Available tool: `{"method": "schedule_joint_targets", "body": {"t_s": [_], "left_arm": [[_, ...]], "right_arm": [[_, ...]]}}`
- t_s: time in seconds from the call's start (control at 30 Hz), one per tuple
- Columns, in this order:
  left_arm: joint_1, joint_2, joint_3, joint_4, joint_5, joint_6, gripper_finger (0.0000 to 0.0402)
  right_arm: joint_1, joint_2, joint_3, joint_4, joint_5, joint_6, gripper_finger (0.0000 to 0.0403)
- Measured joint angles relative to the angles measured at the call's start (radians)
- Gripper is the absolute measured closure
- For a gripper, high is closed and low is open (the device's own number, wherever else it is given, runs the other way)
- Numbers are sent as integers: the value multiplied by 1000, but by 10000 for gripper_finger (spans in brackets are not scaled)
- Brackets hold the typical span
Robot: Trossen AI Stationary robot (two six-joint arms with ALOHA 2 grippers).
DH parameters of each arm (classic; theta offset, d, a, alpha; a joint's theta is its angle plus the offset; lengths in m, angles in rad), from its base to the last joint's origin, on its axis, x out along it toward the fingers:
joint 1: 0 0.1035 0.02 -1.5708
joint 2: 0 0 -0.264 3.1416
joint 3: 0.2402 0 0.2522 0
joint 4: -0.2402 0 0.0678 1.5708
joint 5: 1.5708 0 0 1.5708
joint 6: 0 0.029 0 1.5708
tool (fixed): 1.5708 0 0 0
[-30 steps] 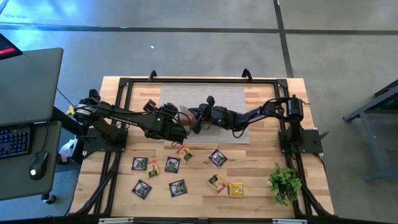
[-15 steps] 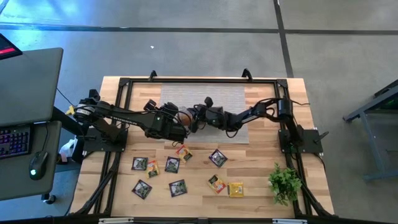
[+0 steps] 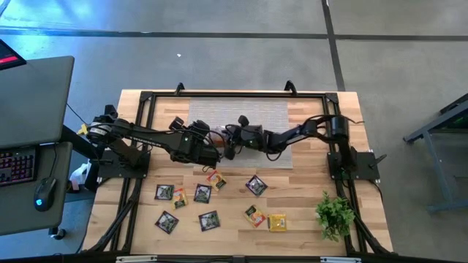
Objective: Pick & Place Tea
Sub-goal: Put the orange tea bag into the left section of the wooden organizer, then put the yellow tea bag into the middle section of the wooden organizer
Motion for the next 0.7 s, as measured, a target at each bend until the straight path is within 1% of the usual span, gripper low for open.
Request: {"method": "schedule_joint_targets", "body": {"t_s": [0.13, 0.17, 0.33, 0.43, 0.6, 0.7], "left_arm": [[0, 0, 0, 0, 17, 0, 401], [0, 0, 0, 0, 26, 0, 401], [0, 0, 0, 3, 55, 0, 401], [-19, 0, 0, 7, 119, 0, 401], [-121, 0, 0, 6, 234, 43, 401], [-204, -24, -1, -18, 264, 25, 401]], "right_arm": [[37, -106, 0, -137, -19, -75, 296], [46, -133, 0, -187, -10, -85, 290], [78, -249, 1, -314, 38, -110, 269], [99, -323, 0, -472, 40, -111, 266], [155, -492, 0, -766, 63, -93, 265], [187, -586, 0, -950, 64, -56, 265]]}}
